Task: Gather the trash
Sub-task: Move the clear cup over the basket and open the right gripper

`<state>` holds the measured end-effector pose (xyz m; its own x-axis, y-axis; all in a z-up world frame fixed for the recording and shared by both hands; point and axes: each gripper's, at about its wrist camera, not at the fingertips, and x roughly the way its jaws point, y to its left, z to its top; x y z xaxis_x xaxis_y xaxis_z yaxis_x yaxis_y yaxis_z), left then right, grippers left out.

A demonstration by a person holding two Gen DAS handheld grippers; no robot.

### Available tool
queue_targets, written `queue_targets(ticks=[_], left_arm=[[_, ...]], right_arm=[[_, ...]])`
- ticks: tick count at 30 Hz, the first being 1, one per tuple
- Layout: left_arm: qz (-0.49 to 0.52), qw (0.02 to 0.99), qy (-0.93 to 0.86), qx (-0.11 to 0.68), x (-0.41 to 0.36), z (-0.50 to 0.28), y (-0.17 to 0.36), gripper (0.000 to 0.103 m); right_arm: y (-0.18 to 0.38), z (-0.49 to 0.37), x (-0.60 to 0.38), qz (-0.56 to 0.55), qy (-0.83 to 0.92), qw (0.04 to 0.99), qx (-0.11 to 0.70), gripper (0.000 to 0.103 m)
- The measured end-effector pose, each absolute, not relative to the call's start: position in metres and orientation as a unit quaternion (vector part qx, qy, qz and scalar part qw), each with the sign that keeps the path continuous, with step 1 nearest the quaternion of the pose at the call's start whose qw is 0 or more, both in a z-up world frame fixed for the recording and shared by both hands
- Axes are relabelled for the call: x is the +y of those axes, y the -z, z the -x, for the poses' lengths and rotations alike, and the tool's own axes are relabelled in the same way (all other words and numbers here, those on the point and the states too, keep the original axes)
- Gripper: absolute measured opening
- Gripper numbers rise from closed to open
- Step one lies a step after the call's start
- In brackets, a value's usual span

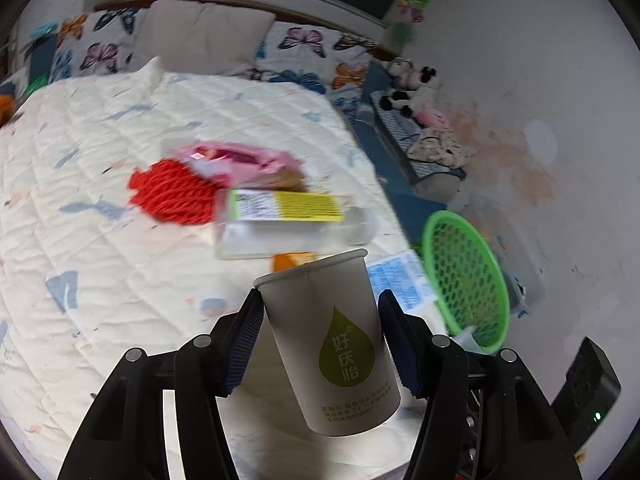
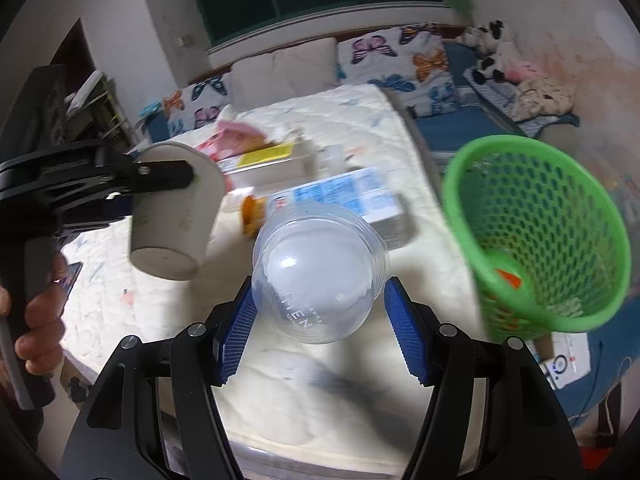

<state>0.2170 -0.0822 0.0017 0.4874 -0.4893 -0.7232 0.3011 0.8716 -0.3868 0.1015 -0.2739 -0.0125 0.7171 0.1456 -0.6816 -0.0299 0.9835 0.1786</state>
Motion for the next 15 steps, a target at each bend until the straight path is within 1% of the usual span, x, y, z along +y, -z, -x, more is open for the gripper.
queue_targets(ticks=[9, 15], left_arm=[[0.075, 0.848, 0.274, 0.447, -0.147, -0.218, -0.016, 0.057], [0.057, 0.844, 0.298, 0.442, -0.192, -0.222, -0.02, 0.057]], right_arm=[[0.006, -0.099, -0.346, -0.088, 0.024, 0.926, 0.365, 0.064], [0.016, -0.1, -0.4, -0.106, 0.075, 0.919, 0.372, 0.064]])
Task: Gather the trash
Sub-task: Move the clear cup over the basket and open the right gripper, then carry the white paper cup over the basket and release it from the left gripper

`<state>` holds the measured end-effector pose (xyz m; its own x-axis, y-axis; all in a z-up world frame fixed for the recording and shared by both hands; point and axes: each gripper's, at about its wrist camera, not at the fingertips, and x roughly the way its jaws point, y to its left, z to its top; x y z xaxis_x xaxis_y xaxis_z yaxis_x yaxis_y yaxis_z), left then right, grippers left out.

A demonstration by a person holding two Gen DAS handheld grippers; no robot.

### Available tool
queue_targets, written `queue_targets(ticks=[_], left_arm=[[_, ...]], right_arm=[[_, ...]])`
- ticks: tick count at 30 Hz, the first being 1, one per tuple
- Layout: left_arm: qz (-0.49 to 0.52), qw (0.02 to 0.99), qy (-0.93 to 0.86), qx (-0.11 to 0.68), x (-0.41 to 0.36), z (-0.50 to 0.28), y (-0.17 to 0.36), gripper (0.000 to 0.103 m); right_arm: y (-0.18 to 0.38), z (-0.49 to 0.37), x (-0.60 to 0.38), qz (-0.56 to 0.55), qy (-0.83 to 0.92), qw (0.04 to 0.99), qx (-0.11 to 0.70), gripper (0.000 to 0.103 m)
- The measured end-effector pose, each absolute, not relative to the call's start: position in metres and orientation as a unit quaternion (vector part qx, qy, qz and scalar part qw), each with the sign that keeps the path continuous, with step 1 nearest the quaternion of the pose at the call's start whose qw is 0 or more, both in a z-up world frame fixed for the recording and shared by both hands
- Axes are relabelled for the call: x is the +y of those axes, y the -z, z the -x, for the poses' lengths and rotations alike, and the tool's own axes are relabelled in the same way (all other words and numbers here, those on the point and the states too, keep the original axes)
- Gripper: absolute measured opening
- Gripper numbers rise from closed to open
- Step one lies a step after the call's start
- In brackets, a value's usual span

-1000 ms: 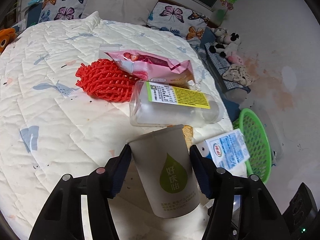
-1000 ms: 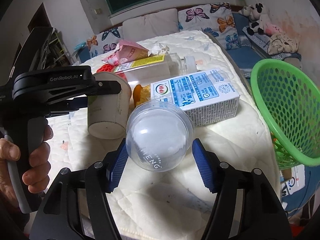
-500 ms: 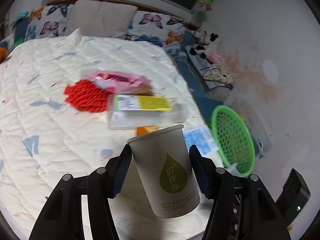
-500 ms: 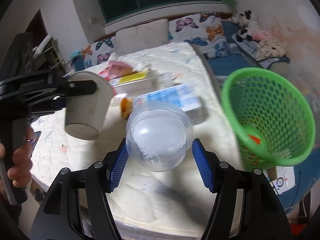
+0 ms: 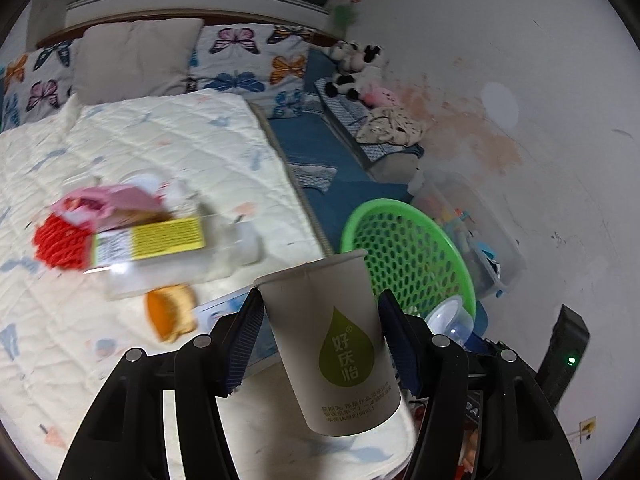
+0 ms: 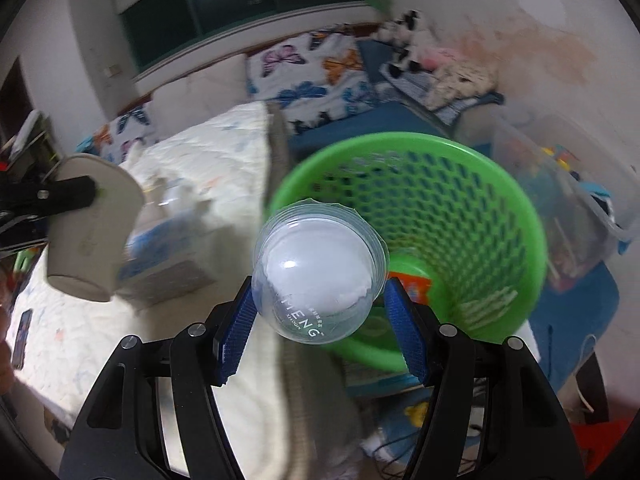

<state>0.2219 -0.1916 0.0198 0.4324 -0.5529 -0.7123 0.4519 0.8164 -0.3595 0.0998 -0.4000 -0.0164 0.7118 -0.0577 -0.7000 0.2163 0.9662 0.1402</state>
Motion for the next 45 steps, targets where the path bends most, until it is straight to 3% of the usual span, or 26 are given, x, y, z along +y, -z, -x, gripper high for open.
queue_targets(ticks=[12, 16, 27, 35, 38, 45], left_arm=[[0.048, 0.83, 0.329, 0.448, -0.259, -0.234, -0.014, 0.057], [0.039, 0.827, 0.336, 0.449, -0.281, -0.237, -0.01, 0.057], [0.018, 0.816, 0.343, 0.465, -0.325, -0.241, 0.015, 0.058], [0.013, 0.81, 0.345, 0.474, -0.34, -0.241, 0.028, 0.062], [0.017, 0.808, 0.346, 0.476, -0.34, -0.24, 0.032, 0.069], [0.011, 0.812, 0.348, 0.469, -0.327, -0.235, 0.028, 0.069]], right_arm=[[0.044, -0.101, -0.452, -0.13, 0.113, 0.904, 0.392, 0.066], [0.044, -0.099, -0.46, -0.134, 0.116, 0.904, 0.388, 0.073], [0.033, -0.074, -0.47, -0.144, 0.118, 0.914, 0.359, 0.073], [0.029, -0.064, -0.47, -0.149, 0.115, 0.917, 0.351, 0.074], [0.03, -0.062, -0.47, -0.151, 0.114, 0.917, 0.351, 0.074], [0.027, -0.059, -0.464, -0.15, 0.109, 0.917, 0.353, 0.074]])
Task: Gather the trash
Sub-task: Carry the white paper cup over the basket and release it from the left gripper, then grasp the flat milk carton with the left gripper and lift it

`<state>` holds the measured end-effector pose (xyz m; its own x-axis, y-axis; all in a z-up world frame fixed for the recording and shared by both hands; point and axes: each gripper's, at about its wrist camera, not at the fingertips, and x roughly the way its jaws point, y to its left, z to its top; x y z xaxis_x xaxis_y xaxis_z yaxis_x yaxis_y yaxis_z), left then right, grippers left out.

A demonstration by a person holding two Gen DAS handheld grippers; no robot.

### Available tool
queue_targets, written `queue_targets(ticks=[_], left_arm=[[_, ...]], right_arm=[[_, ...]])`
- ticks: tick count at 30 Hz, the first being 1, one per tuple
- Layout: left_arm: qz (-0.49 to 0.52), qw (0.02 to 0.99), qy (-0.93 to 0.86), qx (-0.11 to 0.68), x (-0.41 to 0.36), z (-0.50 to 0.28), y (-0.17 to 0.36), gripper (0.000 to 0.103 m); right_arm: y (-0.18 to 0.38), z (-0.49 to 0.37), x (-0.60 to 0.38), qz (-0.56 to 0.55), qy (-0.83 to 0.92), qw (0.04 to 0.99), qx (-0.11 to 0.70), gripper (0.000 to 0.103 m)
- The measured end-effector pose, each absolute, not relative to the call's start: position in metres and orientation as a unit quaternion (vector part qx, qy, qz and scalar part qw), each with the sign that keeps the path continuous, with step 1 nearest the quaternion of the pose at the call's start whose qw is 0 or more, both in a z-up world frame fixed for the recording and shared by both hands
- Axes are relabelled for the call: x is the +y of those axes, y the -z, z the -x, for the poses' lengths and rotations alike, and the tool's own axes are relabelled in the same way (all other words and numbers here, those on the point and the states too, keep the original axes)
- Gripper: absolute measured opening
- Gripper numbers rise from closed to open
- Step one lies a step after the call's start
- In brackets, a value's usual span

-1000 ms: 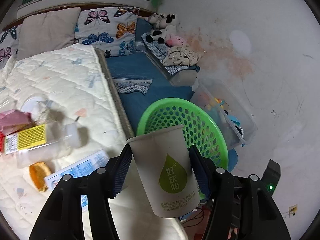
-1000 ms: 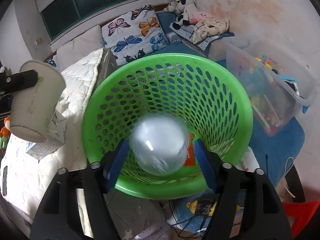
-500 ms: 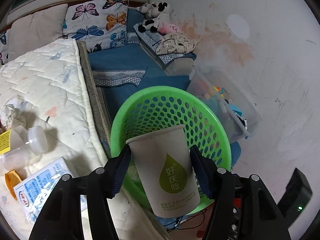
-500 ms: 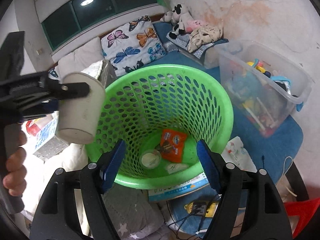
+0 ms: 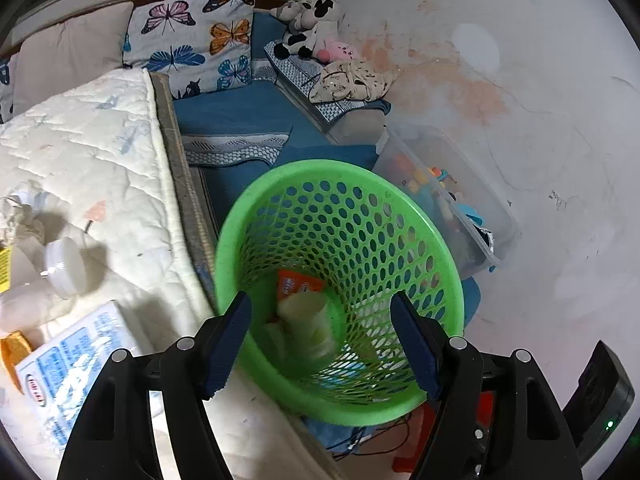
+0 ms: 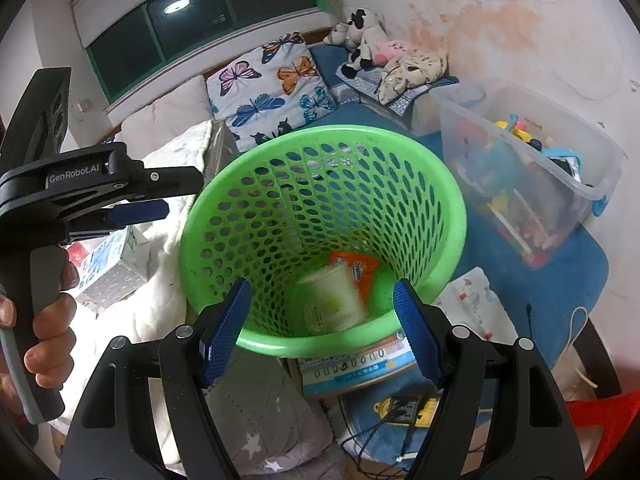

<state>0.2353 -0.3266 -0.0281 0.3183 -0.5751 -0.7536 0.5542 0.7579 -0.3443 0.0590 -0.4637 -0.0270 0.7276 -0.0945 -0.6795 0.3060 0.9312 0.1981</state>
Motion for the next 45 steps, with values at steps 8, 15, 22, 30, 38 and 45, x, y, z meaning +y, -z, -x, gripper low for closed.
queue_targets(ticks=[8, 15, 22, 30, 38, 45], left_arm=[[0.003, 0.828, 0.329, 0.454, -0.281, -0.232, 0.017, 0.069], [0.004, 0.84, 0.307, 0.446, -0.227, -0.234, 0.017, 0.073], [-0.051, 0.841, 0.321, 0.432, -0.205, -0.235, 0.021, 0.085], [-0.164, 0.825, 0.345, 0.416, -0.21, -0.242, 0.041, 0.093], [-0.224, 0.793, 0.383, 0.419, -0.22, -0.253, 0.058, 0.094], [-0.263, 0.768, 0.409, 0.416, -0.234, -0.252, 0.069, 0.094]], right_arm=[[0.024, -0.059, -0.44, -0.139, 0.09, 0.919, 0.358, 0.074], [0.02, -0.066, -0.412, -0.123, 0.065, 0.921, 0.363, 0.075], [0.018, -0.073, -0.391, -0.109, 0.049, 0.923, 0.365, 0.076], [0.022, -0.08, -0.382, -0.102, 0.042, 0.921, 0.373, 0.077], [0.029, -0.09, -0.382, -0.1, 0.044, 0.918, 0.382, 0.077], [0.036, -0.097, -0.382, -0.095, 0.045, 0.915, 0.39, 0.077]])
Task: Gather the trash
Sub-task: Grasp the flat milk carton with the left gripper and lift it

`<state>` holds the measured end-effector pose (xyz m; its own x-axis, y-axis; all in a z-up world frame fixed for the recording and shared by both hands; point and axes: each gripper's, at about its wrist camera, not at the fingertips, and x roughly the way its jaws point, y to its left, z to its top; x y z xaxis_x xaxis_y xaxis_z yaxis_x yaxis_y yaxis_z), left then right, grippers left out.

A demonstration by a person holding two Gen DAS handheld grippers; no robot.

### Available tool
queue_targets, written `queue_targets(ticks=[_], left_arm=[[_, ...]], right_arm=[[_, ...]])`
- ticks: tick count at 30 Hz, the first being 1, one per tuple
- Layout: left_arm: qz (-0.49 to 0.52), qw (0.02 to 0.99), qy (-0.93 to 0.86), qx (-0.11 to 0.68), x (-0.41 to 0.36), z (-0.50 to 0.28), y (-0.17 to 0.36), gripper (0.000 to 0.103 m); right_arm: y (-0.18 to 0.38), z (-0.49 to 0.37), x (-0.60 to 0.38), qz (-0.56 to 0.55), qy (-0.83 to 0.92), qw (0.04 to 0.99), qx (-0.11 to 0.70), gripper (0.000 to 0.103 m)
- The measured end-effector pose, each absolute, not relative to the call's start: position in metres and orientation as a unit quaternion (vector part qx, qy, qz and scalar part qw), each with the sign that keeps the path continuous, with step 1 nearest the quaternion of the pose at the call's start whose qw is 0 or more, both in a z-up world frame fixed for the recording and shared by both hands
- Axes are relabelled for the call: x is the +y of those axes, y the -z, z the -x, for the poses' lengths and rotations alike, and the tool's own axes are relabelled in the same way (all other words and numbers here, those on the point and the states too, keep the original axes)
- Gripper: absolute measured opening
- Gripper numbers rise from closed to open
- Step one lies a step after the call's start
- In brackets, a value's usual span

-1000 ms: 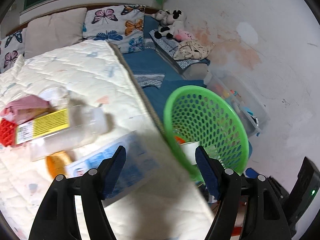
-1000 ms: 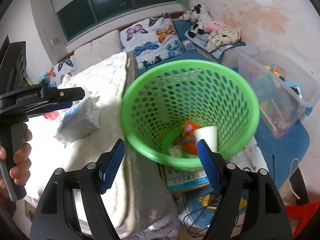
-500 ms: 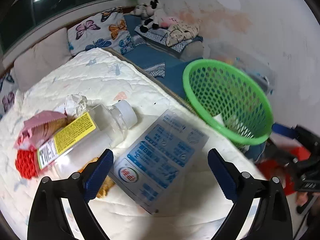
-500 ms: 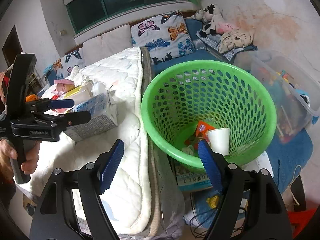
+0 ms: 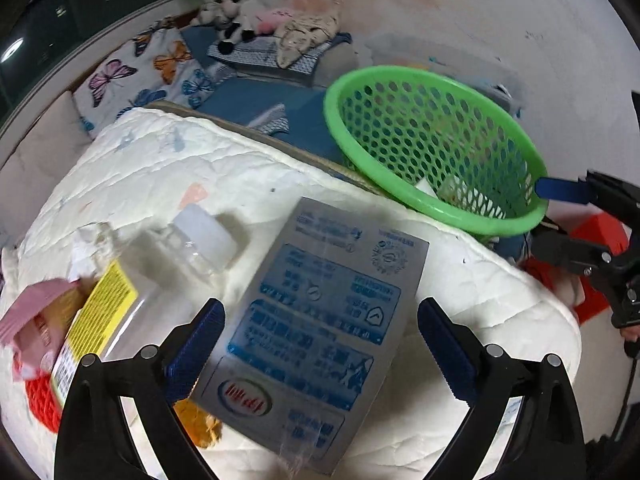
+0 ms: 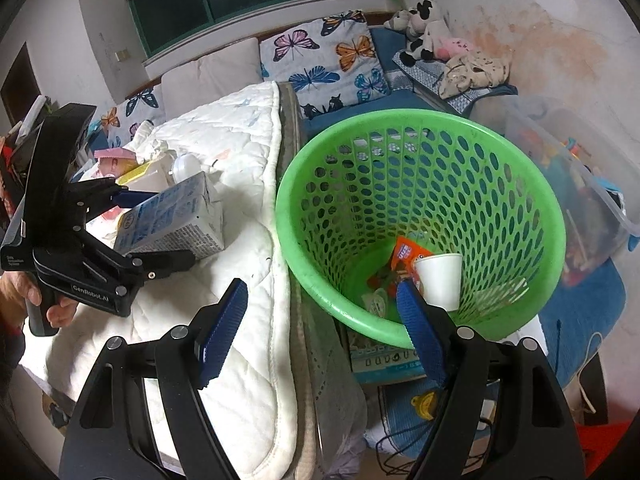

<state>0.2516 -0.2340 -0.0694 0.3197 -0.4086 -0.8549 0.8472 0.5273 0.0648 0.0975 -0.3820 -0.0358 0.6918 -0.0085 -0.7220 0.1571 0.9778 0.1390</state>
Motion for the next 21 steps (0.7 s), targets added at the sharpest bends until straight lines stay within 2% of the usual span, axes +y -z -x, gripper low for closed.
queue_targets(ticks=[8, 10, 16, 21], left_arm=[[-0.242, 0.759, 0.417, 0.437, -0.237, -0.257, 0.071, 0.093], [-0.245, 0.764, 0.412, 0.431, -0.236, -0.255, 0.07, 0.085], [-0.252, 0.782, 0.398, 0.407, -0.234, -0.244, 0.065, 0.079], [-0.206, 0.802, 0.385, 0.409, -0.215, -0.24, 0.05, 0.071]], right_arm=[[0.039, -0.102, -0.381, -0.095, 0.044, 0.913, 0.394, 0.077], [0.039, -0.102, -0.381, -0.096, 0.044, 0.913, 0.394, 0.077], [0.035, -0.101, -0.378, -0.093, 0.041, 0.915, 0.391, 0.077], [0.03, -0.101, -0.375, -0.089, 0.038, 0.917, 0.386, 0.077]])
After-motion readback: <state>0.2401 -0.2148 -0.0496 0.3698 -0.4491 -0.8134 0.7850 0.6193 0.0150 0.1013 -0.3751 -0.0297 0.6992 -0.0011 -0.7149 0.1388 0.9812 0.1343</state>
